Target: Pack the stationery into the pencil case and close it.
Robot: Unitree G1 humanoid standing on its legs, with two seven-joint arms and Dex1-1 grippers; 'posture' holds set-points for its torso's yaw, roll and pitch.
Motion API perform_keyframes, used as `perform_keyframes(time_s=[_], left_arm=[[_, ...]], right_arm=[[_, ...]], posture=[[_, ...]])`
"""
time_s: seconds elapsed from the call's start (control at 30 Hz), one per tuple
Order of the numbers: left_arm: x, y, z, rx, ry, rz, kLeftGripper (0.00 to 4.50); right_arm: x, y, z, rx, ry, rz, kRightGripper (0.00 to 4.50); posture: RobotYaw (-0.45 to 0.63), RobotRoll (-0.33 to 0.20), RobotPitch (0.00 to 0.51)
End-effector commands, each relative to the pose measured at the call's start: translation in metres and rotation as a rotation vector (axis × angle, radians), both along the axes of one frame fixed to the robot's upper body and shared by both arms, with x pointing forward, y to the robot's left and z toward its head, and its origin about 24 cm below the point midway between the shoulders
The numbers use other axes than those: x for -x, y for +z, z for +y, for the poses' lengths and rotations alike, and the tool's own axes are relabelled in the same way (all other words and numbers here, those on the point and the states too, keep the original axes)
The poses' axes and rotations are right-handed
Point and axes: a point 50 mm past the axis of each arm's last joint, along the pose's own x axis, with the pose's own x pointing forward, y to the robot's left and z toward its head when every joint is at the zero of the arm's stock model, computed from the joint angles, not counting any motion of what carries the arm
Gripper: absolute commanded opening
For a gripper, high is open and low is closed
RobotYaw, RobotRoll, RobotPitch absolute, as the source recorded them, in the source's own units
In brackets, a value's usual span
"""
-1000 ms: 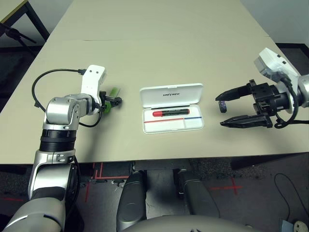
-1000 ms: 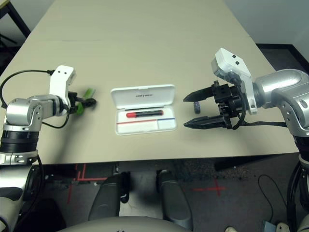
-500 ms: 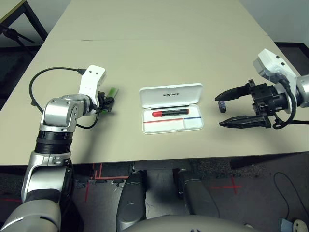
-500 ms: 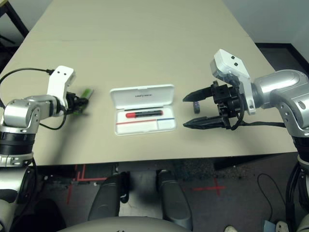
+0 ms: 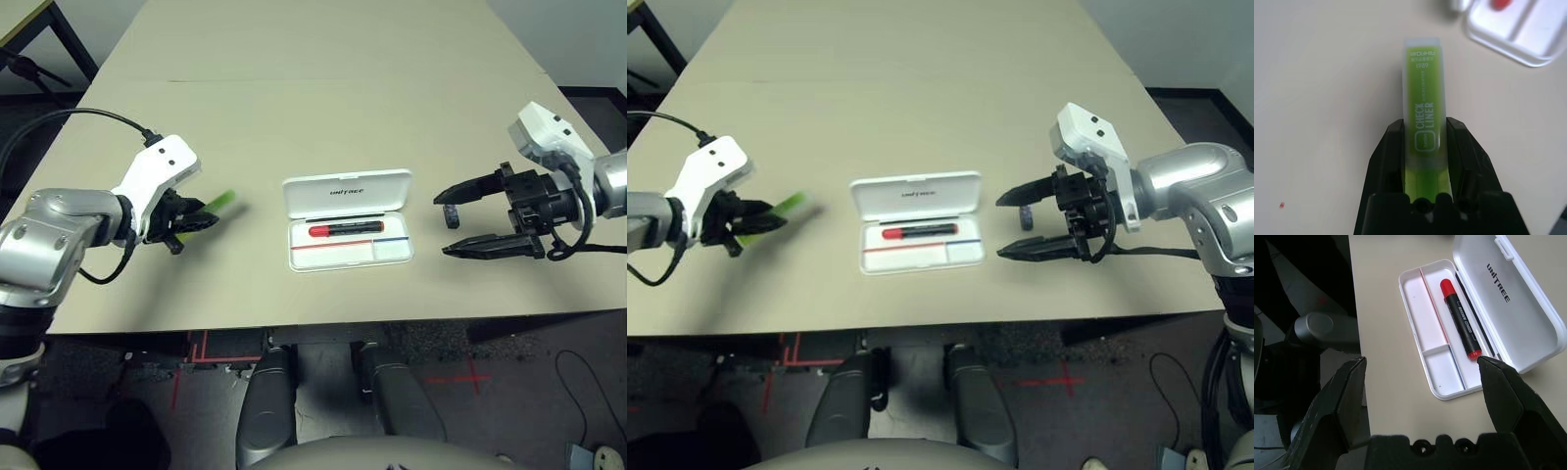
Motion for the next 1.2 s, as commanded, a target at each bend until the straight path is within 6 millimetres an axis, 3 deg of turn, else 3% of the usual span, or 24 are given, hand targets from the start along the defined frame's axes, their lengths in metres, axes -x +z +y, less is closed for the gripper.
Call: perform_keyframes(time_s=[0.03,0.77,1.2], left_arm=[[0.011,0.000,-0.017,-0.015,-0.156,0.035,1.09],[-0.017,-0.010,-0.098,-0.066,-0.518,-0.052,1.09],[-0.016,-0.024,-0.126,-0.085,-0.622,-0.033,1.09]], right_arm=[[-0.001,-0.001,0.000,0.019,0.009,-0.004,4.50],[-0.003,-0.007,-0.001,0.054,-0.003,-0.009,4.50],[-0.005,-0.011,-0.003,0.074,-0.019,-0.019,4.50]], posture=[[0.01,0.000,0.176],[-0.01,0.000,0.171],[-0.01,0.000,0.166]])
